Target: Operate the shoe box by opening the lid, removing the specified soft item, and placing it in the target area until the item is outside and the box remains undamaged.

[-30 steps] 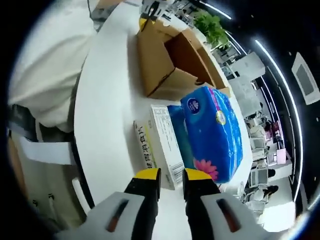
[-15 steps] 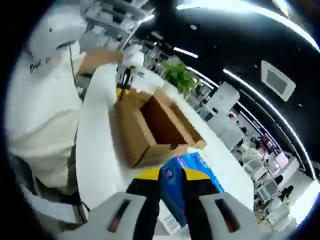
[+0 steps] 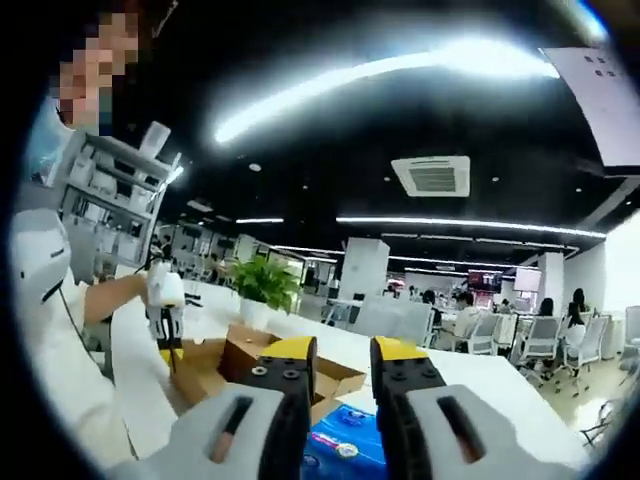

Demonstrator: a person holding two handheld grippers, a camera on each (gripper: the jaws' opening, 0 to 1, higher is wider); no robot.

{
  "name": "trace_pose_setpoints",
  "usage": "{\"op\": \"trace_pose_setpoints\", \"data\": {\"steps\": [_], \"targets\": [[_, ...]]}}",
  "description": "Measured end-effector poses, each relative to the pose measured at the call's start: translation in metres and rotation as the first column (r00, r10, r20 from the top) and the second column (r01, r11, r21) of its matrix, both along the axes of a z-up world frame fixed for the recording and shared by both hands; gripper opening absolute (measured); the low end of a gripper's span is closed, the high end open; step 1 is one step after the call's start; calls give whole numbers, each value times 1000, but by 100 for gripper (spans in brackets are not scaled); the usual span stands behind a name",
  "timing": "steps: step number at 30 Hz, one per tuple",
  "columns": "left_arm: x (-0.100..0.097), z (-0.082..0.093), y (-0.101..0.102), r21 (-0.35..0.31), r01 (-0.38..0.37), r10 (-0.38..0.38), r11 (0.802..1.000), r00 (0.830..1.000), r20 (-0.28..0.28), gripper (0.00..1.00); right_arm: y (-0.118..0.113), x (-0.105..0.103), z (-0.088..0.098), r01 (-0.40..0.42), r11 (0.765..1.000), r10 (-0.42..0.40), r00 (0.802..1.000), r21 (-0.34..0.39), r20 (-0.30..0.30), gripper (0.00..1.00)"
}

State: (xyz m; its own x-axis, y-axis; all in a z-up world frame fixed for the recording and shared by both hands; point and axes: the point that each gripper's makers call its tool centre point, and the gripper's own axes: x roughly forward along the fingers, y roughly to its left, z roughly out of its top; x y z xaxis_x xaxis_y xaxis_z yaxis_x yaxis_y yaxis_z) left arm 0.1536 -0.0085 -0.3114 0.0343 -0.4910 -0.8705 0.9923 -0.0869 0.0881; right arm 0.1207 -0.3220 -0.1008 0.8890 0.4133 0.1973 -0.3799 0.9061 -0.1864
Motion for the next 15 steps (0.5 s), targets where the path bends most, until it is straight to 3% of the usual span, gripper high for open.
{"op": "trace_pose_setpoints", "data": {"steps": [3,7,8,9,10,11,13,15], "targets": [[0,-1,0,11,-2,2,1000,1000,-8,1,4,15,-15,17,999,-12,991,34,-133,23],[0,-1,1,13,-4,4,1000,1000,-18,1,11,32,-9,58,998,-54,990,29,-129,29],[0,-1,1,12,-4,4,1000,1000,-18,1,4,35,-10,105,994,-110,986,-39,-124,29],[-1,-1,1,11,-2,2,1000,1000,-14,1,-9,39,-12,198,973,-211,971,-117,-112,28],[-2,-1,1,9,-1,1,1000,1000,-10,1,-18,41,-10,257,959,-269,958,-117,-101,27],[-2,0,0,9,0,0,1000,1000,-6,1,-20,41,-6,269,961,-273,959,-62,-79,26],[-3,0,0,11,0,0,1000,1000,-1,1,-9,40,-3,194,978,-186,976,70,-113,25],[-4,0,1,11,2,-2,1000,1000,-2,1,-1,42,1,147,982,-134,985,118,-111,32]]}}
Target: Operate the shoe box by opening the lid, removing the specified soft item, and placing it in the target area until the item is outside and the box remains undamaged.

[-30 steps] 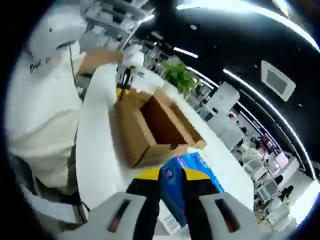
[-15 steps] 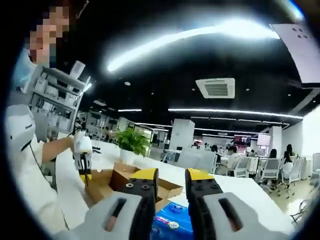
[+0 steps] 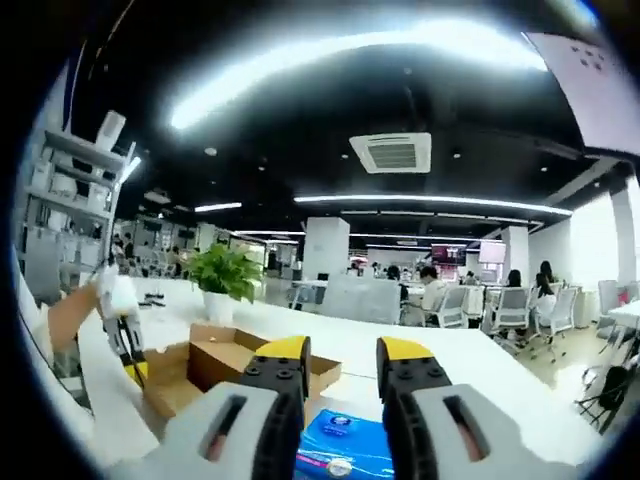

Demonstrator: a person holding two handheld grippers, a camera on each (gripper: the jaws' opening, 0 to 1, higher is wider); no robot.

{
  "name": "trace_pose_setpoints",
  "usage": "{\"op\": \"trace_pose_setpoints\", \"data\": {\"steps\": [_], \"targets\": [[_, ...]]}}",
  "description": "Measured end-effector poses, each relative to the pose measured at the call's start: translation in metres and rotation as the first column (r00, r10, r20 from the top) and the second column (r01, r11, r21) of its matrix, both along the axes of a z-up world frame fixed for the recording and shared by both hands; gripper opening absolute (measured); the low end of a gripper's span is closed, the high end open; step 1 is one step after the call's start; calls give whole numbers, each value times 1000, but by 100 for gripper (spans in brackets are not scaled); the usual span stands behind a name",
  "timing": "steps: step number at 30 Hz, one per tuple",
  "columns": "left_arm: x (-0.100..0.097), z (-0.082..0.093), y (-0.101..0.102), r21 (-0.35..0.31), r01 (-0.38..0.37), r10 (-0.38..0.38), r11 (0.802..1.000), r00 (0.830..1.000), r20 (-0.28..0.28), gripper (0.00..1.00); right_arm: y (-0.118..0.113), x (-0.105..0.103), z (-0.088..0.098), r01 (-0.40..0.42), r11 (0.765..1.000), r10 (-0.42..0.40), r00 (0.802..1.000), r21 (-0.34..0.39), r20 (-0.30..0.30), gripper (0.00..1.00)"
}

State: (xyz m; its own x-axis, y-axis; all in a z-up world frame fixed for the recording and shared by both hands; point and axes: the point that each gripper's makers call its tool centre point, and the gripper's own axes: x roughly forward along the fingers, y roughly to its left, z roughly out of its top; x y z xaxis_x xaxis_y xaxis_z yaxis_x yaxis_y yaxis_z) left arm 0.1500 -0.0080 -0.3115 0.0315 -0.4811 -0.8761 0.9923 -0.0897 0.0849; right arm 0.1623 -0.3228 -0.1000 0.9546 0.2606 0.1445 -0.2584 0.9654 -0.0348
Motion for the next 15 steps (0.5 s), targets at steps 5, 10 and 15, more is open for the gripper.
{"op": "trace_pose_setpoints", "data": {"steps": [5,10,15], "targets": [[-1,1,0,1,2,-1,1000,1000,-10,1,13,14,-5,5,970,-21,998,-241,-63,36],[-1,1,1,-1,-2,2,1000,1000,-7,1,28,27,5,17,923,-32,999,-384,-33,32],[-2,1,1,5,-7,7,1000,1000,-15,1,40,41,32,-7,935,0,1000,-355,-21,32]]}}
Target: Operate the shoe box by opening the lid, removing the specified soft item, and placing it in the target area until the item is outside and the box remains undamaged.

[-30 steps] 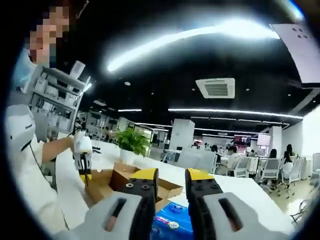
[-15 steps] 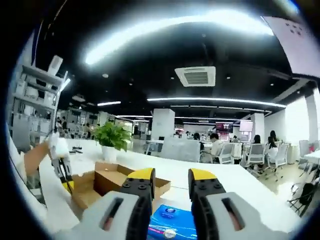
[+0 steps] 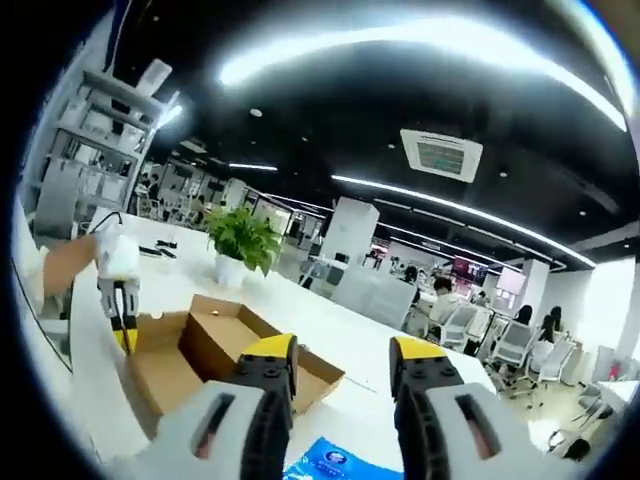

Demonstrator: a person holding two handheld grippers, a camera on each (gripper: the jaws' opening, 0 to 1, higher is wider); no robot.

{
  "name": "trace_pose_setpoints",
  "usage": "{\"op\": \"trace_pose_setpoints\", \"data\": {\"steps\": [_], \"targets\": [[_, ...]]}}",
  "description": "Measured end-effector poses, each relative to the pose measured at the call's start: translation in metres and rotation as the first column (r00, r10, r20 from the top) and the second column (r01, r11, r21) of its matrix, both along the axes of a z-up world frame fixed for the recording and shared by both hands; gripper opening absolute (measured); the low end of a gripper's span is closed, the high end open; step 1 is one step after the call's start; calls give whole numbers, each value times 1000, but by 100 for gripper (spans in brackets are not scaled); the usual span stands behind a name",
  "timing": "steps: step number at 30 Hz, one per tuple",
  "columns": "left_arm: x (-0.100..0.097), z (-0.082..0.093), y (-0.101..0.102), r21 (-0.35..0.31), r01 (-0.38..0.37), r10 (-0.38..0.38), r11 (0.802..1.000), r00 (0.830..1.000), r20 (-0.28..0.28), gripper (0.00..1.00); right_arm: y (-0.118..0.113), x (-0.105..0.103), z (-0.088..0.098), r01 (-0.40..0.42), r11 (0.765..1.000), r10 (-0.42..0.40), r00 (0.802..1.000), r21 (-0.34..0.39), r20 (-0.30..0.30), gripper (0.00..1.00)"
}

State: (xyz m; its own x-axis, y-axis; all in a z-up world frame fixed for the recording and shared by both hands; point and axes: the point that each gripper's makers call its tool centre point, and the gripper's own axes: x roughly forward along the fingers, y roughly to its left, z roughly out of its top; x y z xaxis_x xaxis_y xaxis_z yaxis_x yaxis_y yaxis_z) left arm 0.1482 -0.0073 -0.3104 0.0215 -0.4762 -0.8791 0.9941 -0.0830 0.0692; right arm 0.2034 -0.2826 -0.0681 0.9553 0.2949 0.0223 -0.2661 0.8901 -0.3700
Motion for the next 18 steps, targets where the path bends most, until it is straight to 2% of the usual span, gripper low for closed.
{"op": "trace_pose_setpoints", "data": {"steps": [1,2,3,4,5,7,8,9,10,12,13,15,16,17,18], "targets": [[0,0,0,0,1,-1,1000,1000,-1,1,-4,6,5,20,999,-19,1000,-50,12,25],[0,0,0,-1,1,-1,1000,1000,-1,1,-6,10,5,31,998,-31,1000,-55,-1,19],[0,0,0,-2,1,-1,1000,1000,-1,1,-8,15,6,35,999,-36,999,-40,-10,17],[0,0,0,-3,1,-1,1000,1000,-1,1,-8,19,6,28,999,-28,999,-28,-23,18],[0,0,0,-3,2,-2,1000,1000,0,1,-7,24,0,5,1000,-5,997,3,-80,18],[0,0,0,-2,2,-2,1000,1000,1,1,-9,31,-3,14,999,-9,992,43,-128,21],[0,0,0,-2,2,-2,1000,1000,0,1,-11,38,-4,13,1000,-12,992,3,-129,21],[0,0,-1,-2,2,-2,1000,1000,-1,1,-15,41,-9,32,999,-32,984,-4,-177,21],[-1,0,-1,-1,2,-2,1000,1000,-2,1,-16,44,-8,40,999,-37,980,11,-194,21],[-1,0,-1,1,0,0,1000,1000,-4,1,-9,48,5,9,1000,-5,985,22,-172,20],[0,-1,-1,1,-1,1,1000,1000,-4,1,-8,51,19,25,999,-20,991,42,-129,20],[-1,0,-1,-4,2,-2,1000,1000,1,1,3,55,29,-9,991,27,990,134,-137,21],[-1,0,-1,-5,2,-2,1000,1000,3,1,15,57,30,-47,960,103,976,277,-190,22],[-1,0,-1,-5,2,-2,1000,1000,3,1,19,60,28,-60,944,137,966,326,-220,25],[0,-1,-1,-5,2,-2,1000,1000,1,1,18,66,23,-40,939,136,955,342,-264,26]]}}
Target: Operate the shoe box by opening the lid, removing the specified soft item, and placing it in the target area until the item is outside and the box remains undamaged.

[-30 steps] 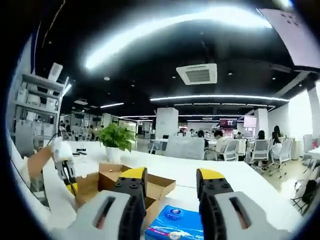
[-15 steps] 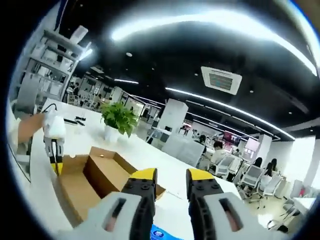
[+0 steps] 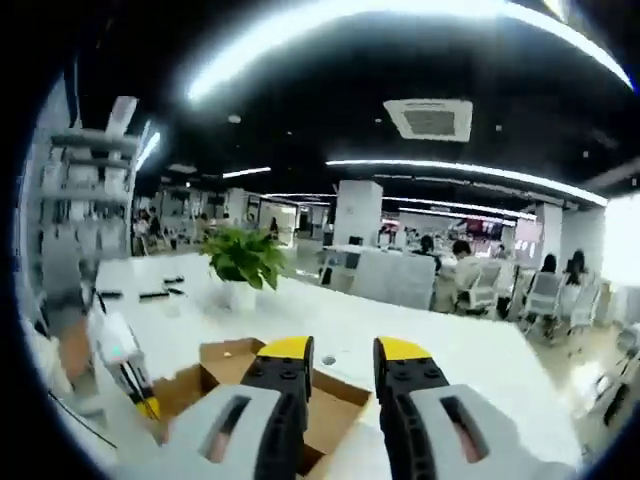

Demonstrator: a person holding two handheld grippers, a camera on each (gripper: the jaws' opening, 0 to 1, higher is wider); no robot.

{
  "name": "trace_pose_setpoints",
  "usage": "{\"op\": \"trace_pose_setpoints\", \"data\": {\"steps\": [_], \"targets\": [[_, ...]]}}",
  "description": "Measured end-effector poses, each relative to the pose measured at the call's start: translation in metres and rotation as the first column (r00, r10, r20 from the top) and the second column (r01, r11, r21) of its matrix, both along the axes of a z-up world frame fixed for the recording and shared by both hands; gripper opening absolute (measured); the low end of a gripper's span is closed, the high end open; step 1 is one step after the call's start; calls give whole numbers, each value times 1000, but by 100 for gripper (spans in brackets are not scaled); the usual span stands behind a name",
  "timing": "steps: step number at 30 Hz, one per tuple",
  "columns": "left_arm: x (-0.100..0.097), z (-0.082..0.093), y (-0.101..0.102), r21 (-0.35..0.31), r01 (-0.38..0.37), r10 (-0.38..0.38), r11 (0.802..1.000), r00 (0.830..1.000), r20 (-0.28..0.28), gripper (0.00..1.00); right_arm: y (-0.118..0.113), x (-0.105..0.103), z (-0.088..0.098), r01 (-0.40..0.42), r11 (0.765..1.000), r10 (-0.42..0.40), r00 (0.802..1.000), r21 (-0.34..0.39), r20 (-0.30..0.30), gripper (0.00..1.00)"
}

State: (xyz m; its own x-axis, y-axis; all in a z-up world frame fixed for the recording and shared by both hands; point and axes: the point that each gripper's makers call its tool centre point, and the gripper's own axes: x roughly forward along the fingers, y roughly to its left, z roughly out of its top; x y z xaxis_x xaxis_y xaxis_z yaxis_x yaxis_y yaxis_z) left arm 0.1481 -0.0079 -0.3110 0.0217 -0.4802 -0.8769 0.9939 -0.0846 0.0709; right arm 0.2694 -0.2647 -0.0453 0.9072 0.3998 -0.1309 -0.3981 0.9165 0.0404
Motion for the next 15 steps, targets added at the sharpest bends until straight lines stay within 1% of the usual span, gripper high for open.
{"op": "trace_pose_setpoints", "data": {"steps": [1,2,3,4,5,6,7,8,10,11,12,13,14,15], "targets": [[0,0,0,1,0,0,1000,1000,-1,1,-2,6,-2,6,1000,-6,1000,-15,-8,26],[0,0,0,2,-1,1,1000,1000,-1,1,-4,14,-4,17,998,-16,1000,-63,2,26],[1,0,0,1,-1,1,1000,1000,0,1,-7,18,-8,31,994,-32,999,-100,-13,26],[1,0,0,-1,0,0,1000,1000,2,1,-5,21,-13,11,991,-16,999,-133,-35,26],[1,0,0,-3,1,-1,1000,1000,4,1,3,22,-15,-32,990,26,999,-139,-40,27],[1,0,0,-5,2,-2,1000,1000,5,1,6,22,-16,-47,989,41,998,-138,-44,28],[1,0,0,-5,2,-2,1000,1000,6,1,8,23,-16,-48,991,42,998,-123,-49,30],[2,0,0,-7,3,-3,1000,1000,5,1,10,25,-18,-36,992,28,997,-122,-67,33],[3,0,0,-4,2,-2,1000,1000,1,1,15,26,-18,-39,988,31,998,-150,-56,38],[3,-1,0,0,2,-2,1000,1000,0,1,14,30,-20,-23,986,12,998,-167,-63,39],[3,-1,0,0,2,-2,1000,1000,-1,1,15,32,-20,-25,985,14,998,-169,-63,36],[3,-1,0,-1,2,-2,1000,1000,0,1,13,34,-21,-25,981,15,998,-194,-57,26],[3,-1,0,-2,2,-2,1000,1000,1,1,8,37,-25,-9,975,-8,997,-221,-73,16],[3,-1,0,-3,2,-2,1000,1000,2,1,8,39,-27,-9,977,-10,996,-214,-85,18]]}}
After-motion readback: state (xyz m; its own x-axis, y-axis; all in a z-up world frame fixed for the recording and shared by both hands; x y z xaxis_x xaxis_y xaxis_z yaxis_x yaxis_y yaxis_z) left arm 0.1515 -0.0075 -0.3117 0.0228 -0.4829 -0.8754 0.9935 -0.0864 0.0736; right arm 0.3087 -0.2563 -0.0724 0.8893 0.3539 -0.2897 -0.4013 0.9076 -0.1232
